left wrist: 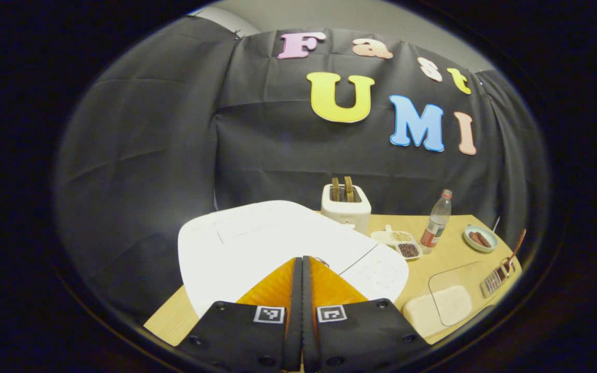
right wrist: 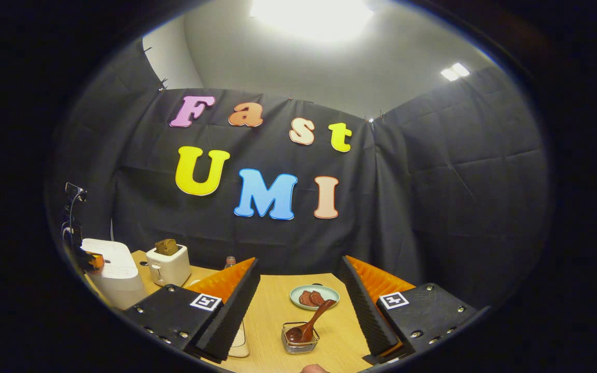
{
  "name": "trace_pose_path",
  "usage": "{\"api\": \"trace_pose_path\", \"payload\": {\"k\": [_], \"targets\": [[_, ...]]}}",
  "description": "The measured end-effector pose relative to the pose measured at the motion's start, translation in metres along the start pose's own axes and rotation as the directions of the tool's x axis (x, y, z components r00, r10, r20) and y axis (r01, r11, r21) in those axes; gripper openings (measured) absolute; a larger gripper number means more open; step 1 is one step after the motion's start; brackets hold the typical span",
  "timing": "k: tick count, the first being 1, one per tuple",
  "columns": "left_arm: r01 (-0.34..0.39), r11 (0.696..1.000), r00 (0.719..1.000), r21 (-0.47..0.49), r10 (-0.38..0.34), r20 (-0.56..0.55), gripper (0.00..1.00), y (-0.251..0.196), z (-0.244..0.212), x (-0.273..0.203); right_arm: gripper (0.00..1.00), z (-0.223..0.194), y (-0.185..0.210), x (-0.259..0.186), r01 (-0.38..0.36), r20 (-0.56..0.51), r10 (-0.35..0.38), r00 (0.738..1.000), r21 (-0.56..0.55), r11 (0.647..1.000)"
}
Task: Close the left gripper, press the button to open the rice cooker; take a wooden spoon from the chopstick holder with the right hand, scoop a spoonful of rice and pour it into the rice cooker, then put the wooden spoon back into the chopstick holder.
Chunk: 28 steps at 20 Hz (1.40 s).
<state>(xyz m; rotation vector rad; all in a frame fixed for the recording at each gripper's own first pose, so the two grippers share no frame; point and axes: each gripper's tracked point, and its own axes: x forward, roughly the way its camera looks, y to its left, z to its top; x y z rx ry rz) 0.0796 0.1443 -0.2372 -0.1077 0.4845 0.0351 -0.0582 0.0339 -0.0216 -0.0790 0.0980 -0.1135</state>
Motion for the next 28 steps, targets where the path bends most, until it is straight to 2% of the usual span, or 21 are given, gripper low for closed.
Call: {"api": "trace_pose_path", "payload": {"k": [3, 7, 11, 16, 19, 20, 21, 23, 25, 28], "targets": [[-0.001, 0.999, 1.000, -0.043, 0.001, -0.011, 0.09, 0.001, 0.002, -0.003, 0.95, 0.003, -0.002, -0.001, -0.008, 0.013, 0.008, 1.000, -0.002, 1.000], [-0.043, 0.999, 0.993, 0.005, 0.043, 0.106, 0.09, 0.005, 0.049, -0.020, 0.95, 0.005, -0.011, -0.002, -0.014, 0.027, 0.014, 1.000, -0.010, 1.000], [-0.108, 0.994, 0.967, 0.032, 0.098, 0.236, 0.09, 0.010, 0.106, -0.040, 0.95, 0.006, -0.022, 0.004, -0.025, 0.035, 0.024, 0.999, 0.007, 1.000], [-0.113, 0.994, 0.945, 0.007, 0.105, 0.309, 0.09, -0.003, 0.132, -0.078, 0.95, 0.006, -0.034, 0.017, -0.047, 0.042, 0.046, 0.998, 0.020, 0.999], [-0.074, 0.997, 0.931, 0.007, 0.067, 0.360, 0.09, -0.023, 0.140, -0.098, 0.95, 0.003, -0.042, 0.028, -0.062, 0.050, 0.061, 0.997, 0.014, 0.998], [-0.060, 0.998, 0.930, 0.012, 0.052, 0.365, 0.13, -0.032, 0.139, -0.103, 0.95, 0.001, -0.046, 0.034, -0.059, 0.052, 0.059, 0.997, 0.009, 0.998], [-0.051, 0.999, 0.929, 0.017, 0.041, 0.367, 0.39, -0.038, 0.136, -0.107, 0.95, -0.002, -0.049, 0.039, -0.060, 0.050, 0.060, 0.997, 0.012, 0.998], [-0.032, 0.999, 0.936, 0.035, 0.018, 0.352, 0.67, -0.052, 0.130, -0.114, 0.95, -0.010, -0.050, 0.049, -0.072, 0.038, 0.071, 0.997, 0.023, 0.997], [-0.051, 0.998, 0.939, 0.042, 0.034, 0.343, 0.95, -0.056, 0.126, -0.123, 0.95, -0.019, -0.055, 0.060, -0.073, 0.026, 0.073, 0.997, 0.016, 0.997], [-0.053, 0.998, 0.927, 0.036, 0.036, 0.374, 0.98, -0.068, 0.134, -0.141, 0.95, -0.038, -0.058, 0.077, -0.086, -0.007, 0.086, 0.996, 0.007, 0.996]]}}
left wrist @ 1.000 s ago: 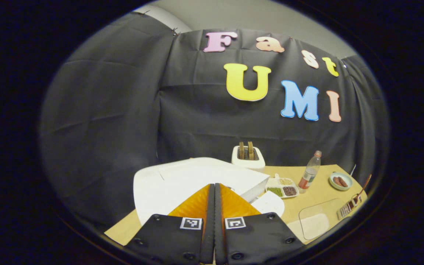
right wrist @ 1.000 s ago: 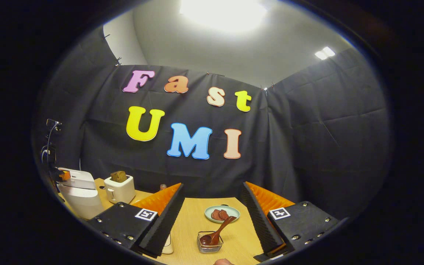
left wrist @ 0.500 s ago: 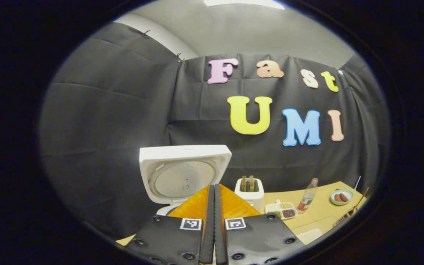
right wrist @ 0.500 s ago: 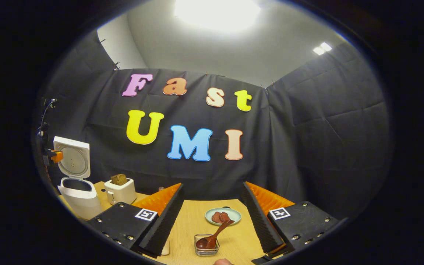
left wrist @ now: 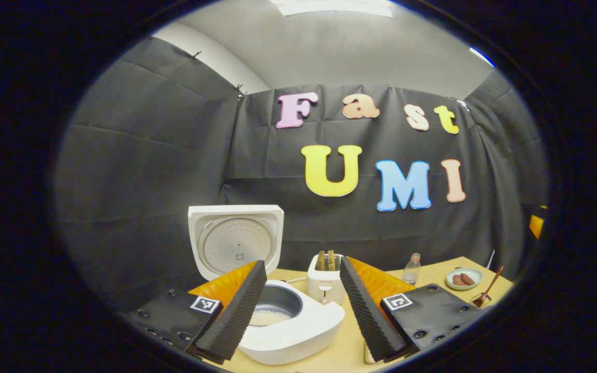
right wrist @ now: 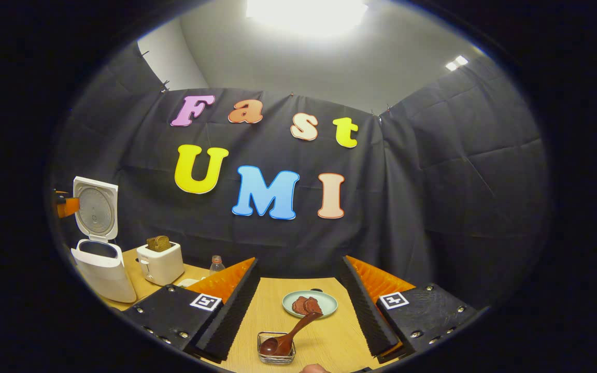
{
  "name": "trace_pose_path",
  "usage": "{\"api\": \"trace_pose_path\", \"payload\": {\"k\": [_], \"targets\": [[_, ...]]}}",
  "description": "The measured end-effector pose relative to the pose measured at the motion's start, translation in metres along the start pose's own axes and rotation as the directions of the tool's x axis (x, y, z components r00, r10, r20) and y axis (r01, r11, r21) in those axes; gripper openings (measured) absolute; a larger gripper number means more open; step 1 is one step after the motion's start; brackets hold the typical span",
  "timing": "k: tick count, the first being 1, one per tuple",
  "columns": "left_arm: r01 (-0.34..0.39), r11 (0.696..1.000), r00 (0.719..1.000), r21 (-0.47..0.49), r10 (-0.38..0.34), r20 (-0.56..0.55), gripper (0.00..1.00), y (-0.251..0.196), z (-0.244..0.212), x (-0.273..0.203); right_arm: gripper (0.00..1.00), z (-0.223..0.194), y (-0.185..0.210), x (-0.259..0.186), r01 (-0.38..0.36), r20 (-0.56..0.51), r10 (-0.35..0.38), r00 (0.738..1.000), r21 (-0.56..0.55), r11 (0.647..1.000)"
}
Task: Close the left gripper, press the button to open the rice cooker; take a wooden spoon from the chopstick holder with the right hand, scoop a spoonful of rice and pour it into the rice cooker, then put the wooden spoon back into the chopstick holder.
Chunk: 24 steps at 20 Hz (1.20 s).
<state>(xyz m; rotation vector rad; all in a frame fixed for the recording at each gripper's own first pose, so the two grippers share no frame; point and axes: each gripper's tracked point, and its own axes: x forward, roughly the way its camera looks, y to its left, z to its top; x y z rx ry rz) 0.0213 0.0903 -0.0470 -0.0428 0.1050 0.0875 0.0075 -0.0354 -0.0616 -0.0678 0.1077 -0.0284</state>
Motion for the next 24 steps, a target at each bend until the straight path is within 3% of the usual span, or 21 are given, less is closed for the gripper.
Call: {"api": "trace_pose_path", "payload": {"k": [5, 7, 11, 12, 16, 22, 23, 24], "targets": [[-0.025, 0.999, 0.998, 0.028, 0.023, 0.060, 0.99, -0.004, 0.028, -0.018, 0.95, -0.046, -0.009, 0.029, -0.014, -0.120, 0.025, 0.992, 0.088, 0.996], [-0.027, 0.999, 0.996, 0.023, 0.025, 0.082, 0.95, -0.006, 0.041, -0.026, 0.95, -0.065, -0.009, 0.039, -0.022, -0.168, 0.045, 0.985, 0.135, 0.991], [-0.043, 0.998, 0.993, 0.046, 0.037, 0.116, 0.98, -0.008, 0.061, -0.042, 0.95, -0.103, -0.015, 0.057, -0.007, -0.255, 0.053, 0.966, 0.179, 0.984], [-0.042, 0.998, 0.992, 0.055, 0.035, 0.122, 0.94, -0.011, 0.064, -0.045, 0.95, -0.113, -0.014, 0.061, -0.004, -0.282, 0.061, 0.957, 0.197, 0.980], [-0.052, 0.995, 0.989, 0.083, 0.040, 0.139, 0.98, -0.015, 0.073, -0.061, 0.95, -0.156, -0.013, 0.073, 0.022, -0.386, 0.084, 0.919, 0.261, 0.965], [-0.077, 0.990, 0.989, 0.121, 0.060, 0.137, 0.98, -0.016, 0.072, -0.078, 0.97, -0.215, 0.001, 0.081, 0.069, -0.539, 0.144, 0.830, 0.356, 0.932], [-0.082, 0.989, 0.989, 0.120, 0.066, 0.131, 0.94, -0.015, 0.070, -0.080, 0.93, -0.223, 0.003, 0.081, 0.066, -0.551, 0.150, 0.821, 0.352, 0.934], [-0.087, 0.989, 0.990, 0.119, 0.072, 0.123, 1.00, -0.015, 0.067, -0.080, 0.96, -0.226, 0.004, 0.084, 0.061, -0.557, 0.156, 0.815, 0.351, 0.935]]}}
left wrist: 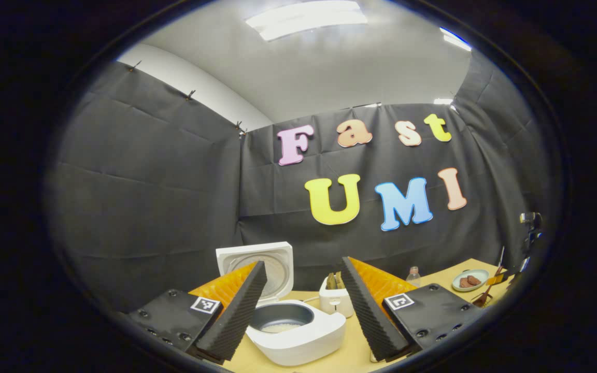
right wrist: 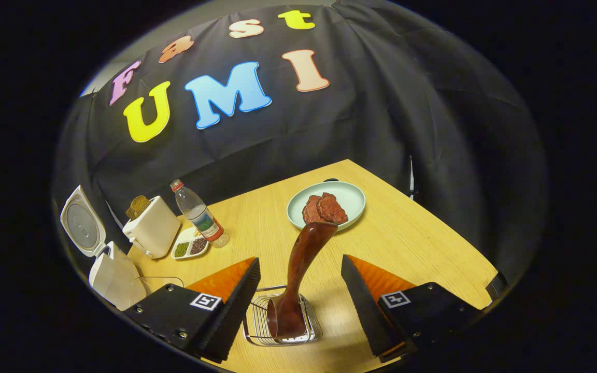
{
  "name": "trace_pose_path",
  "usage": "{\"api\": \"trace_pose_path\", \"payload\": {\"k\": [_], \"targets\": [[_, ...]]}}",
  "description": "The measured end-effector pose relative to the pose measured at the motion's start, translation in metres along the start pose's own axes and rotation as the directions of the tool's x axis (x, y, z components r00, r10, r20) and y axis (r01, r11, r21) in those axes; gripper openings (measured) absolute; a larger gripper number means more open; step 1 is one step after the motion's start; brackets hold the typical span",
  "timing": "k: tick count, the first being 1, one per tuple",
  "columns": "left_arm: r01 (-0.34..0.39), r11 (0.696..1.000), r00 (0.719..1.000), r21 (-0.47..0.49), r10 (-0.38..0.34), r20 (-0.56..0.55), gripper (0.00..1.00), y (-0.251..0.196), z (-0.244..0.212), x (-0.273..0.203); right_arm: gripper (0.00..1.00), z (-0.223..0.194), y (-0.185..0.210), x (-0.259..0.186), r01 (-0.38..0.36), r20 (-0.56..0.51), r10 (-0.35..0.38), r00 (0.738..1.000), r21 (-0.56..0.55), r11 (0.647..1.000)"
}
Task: Close the left gripper, press the button to open the rice cooker; take a wooden spoon from the chopstick holder with the right hand, scoop a spoonful of rice and pour it into the rice cooker, then put the wooden spoon back into the chopstick holder.
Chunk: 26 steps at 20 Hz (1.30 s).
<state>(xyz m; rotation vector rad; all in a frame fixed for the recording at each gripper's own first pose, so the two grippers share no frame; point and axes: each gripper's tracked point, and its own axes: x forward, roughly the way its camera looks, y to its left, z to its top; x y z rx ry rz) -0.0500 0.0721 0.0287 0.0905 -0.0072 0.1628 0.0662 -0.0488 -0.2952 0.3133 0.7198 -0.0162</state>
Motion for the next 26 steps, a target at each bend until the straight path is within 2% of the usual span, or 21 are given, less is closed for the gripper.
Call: {"api": "trace_pose_path", "payload": {"k": [1, 2, 5, 7, 8, 9, 10, 19, 23, 26], "targets": [[-0.003, 1.000, 1.000, 0.002, 0.003, -0.005, 0.99, -0.001, -0.004, -0.003, 0.94, -0.004, -0.001, 0.005, 0.004, -0.011, -0.004, 1.000, 0.003, 1.000], [-0.009, 1.000, 1.000, 0.008, 0.009, -0.009, 0.99, 0.000, -0.005, -0.005, 0.82, -0.006, -0.003, 0.008, 0.001, -0.025, -0.001, 1.000, 0.011, 1.000], [-0.025, 0.999, 1.000, 0.031, 0.025, -0.010, 0.99, 0.006, -0.003, -0.009, 0.72, -0.019, 0.000, 0.022, -0.002, -0.086, 0.007, 0.996, 0.059, 0.998], [-0.041, 0.998, 0.999, 0.037, 0.042, -0.008, 0.99, 0.011, -0.005, -0.010, 0.36, -0.019, 0.006, 0.026, -0.020, -0.093, 0.030, 0.995, 0.104, 0.994], [-0.047, 0.998, 0.999, 0.034, 0.047, -0.008, 0.99, 0.014, -0.006, -0.011, 0.31, -0.019, 0.008, 0.024, -0.026, -0.103, 0.036, 0.994, 0.100, 0.995], [-0.049, 0.998, 0.999, 0.030, 0.050, -0.009, 0.99, 0.016, -0.008, -0.011, 0.31, -0.018, 0.008, 0.024, -0.027, -0.090, 0.038, 0.995, 0.117, 0.993], [-0.054, 0.998, 0.998, 0.029, 0.054, -0.011, 1.00, 0.018, -0.008, -0.010, 0.11, -0.018, 0.011, 0.026, -0.039, -0.095, 0.050, 0.994, 0.108, 0.993], [-0.022, 1.000, 1.000, 0.000, 0.022, -0.010, 0.99, 0.015, -0.016, -0.005, 0.12, 0.019, 0.033, -0.025, -0.046, 0.023, 0.048, 0.999, -0.055, 0.997], [0.010, 1.000, 1.000, -0.016, -0.010, -0.022, 0.99, 0.012, -0.019, -0.004, 0.11, 0.044, 0.054, -0.051, -0.055, 0.084, 0.061, 0.995, -0.073, 0.996], [0.024, 0.999, 0.999, -0.022, -0.024, -0.027, 0.99, 0.015, -0.023, 0.001, 0.11, 0.051, 0.078, -0.065, -0.089, 0.110, 0.094, 0.989, -0.050, 0.995]]}}
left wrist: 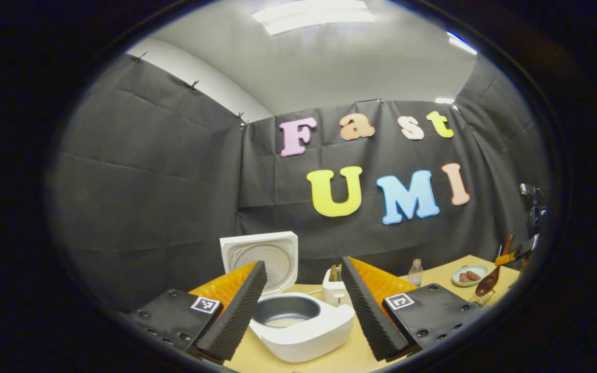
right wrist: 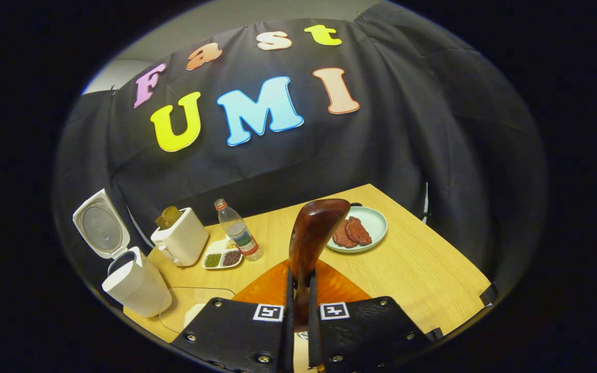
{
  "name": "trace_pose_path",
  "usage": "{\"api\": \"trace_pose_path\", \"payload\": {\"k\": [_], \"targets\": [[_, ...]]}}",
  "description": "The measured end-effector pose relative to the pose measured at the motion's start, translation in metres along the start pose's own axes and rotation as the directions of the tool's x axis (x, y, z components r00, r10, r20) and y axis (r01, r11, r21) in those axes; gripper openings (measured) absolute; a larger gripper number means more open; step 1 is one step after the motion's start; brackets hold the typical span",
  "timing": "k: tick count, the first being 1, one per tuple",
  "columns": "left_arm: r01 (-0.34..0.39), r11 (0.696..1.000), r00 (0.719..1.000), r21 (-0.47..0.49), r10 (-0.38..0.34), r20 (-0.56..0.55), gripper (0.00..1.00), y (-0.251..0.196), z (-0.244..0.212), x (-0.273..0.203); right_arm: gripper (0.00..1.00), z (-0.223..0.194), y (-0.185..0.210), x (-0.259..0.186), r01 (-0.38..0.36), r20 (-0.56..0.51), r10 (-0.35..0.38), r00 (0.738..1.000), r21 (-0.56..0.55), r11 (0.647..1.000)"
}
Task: Close the left gripper, press the button to open the rice cooker; take a wooden spoon from the chopstick holder with the right hand, scoop a spoonful of rice and pour it into the rice cooker, then put the wooden spoon back into the chopstick holder.
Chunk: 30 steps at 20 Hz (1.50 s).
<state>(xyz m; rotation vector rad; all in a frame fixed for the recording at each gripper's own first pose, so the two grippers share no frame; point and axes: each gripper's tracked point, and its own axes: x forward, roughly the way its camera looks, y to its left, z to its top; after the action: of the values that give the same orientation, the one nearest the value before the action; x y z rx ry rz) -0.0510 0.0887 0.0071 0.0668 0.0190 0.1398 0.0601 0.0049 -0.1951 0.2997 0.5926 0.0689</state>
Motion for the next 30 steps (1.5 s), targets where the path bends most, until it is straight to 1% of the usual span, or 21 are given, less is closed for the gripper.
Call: {"api": "trace_pose_path", "payload": {"k": [3, 6, 7, 9, 10, 13, 16, 17, 18, 22, 23, 24, 27, 28, 29, 30], "targets": [[0.010, 1.000, 1.000, -0.013, -0.010, -0.004, 0.99, 0.014, -0.007, 0.003, 0.11, 0.001, 0.018, -0.006, -0.013, 0.023, 0.013, 1.000, 0.003, 1.000], [0.019, 0.999, 1.000, -0.029, -0.019, -0.015, 0.99, 0.025, -0.014, 0.004, 0.11, -0.004, 0.044, -0.012, -0.045, 0.023, 0.045, 0.999, 0.025, 0.999], [0.022, 0.999, 1.000, -0.031, -0.023, -0.016, 0.94, 0.029, -0.016, 0.005, 0.11, -0.005, 0.052, -0.013, -0.058, 0.028, 0.057, 0.998, 0.031, 0.998], [0.028, 0.999, 0.999, -0.032, -0.028, -0.019, 0.94, 0.040, -0.021, 0.007, 0.11, -0.008, 0.069, -0.013, -0.077, 0.038, 0.075, 0.996, 0.036, 0.996], [0.026, 0.999, 0.999, -0.032, -0.027, -0.022, 0.99, 0.046, -0.023, 0.007, 0.12, -0.010, 0.078, -0.013, -0.087, 0.039, 0.085, 0.996, 0.039, 0.995], [0.027, 0.999, 0.999, -0.044, -0.029, -0.038, 0.99, 0.063, -0.035, 0.010, 0.11, -0.023, 0.108, -0.011, -0.124, 0.033, 0.123, 0.992, 0.048, 0.991], [0.026, 0.998, 0.998, -0.050, -0.028, -0.054, 1.00, 0.078, -0.044, 0.011, 0.11, -0.045, 0.134, -0.003, -0.144, 0.000, 0.144, 0.990, 0.023, 0.989], [0.027, 0.998, 0.998, -0.052, -0.031, -0.058, 0.95, 0.083, -0.046, 0.009, 0.11, -0.055, 0.139, -0.002, -0.147, -0.011, 0.147, 0.989, 0.018, 0.989], [0.028, 0.998, 0.998, -0.055, -0.032, -0.062, 1.00, 0.087, -0.048, 0.009, 0.11, -0.062, 0.145, 0.000, -0.148, -0.021, 0.148, 0.989, 0.012, 0.989], [0.022, 0.999, 0.996, -0.048, -0.025, -0.080, 1.00, 0.103, -0.056, 0.003, 0.11, -0.093, 0.161, 0.012, -0.140, -0.059, 0.138, 0.989, -0.022, 0.990], [0.019, 0.999, 0.996, -0.044, -0.022, -0.084, 0.95, 0.108, -0.058, 0.002, 0.11, -0.101, 0.165, 0.015, -0.138, -0.069, 0.135, 0.988, -0.032, 0.990], [0.016, 0.999, 0.996, -0.038, -0.019, -0.092, 1.00, 0.112, -0.058, -0.001, 0.11, -0.109, 0.168, 0.019, -0.137, -0.076, 0.134, 0.988, -0.047, 0.989], [-0.001, 1.000, 0.995, -0.026, -0.002, -0.101, 1.00, 0.127, -0.059, -0.006, 0.11, -0.131, 0.177, 0.027, -0.138, -0.091, 0.127, 0.988, -0.120, 0.983], [-0.006, 1.000, 0.995, -0.025, 0.004, -0.103, 0.95, 0.131, -0.059, -0.007, 0.11, -0.137, 0.179, 0.028, -0.140, -0.098, 0.127, 0.987, -0.141, 0.980], [-0.011, 1.000, 0.994, -0.024, 0.008, -0.106, 1.00, 0.133, -0.060, -0.008, 0.11, -0.145, 0.181, 0.029, -0.146, -0.107, 0.131, 0.986, -0.156, 0.977], [-0.013, 1.000, 0.994, -0.023, 0.010, -0.110, 1.00, 0.135, -0.061, -0.008, 0.11, -0.152, 0.185, 0.029, -0.158, -0.121, 0.139, 0.983, -0.162, 0.974]]}}
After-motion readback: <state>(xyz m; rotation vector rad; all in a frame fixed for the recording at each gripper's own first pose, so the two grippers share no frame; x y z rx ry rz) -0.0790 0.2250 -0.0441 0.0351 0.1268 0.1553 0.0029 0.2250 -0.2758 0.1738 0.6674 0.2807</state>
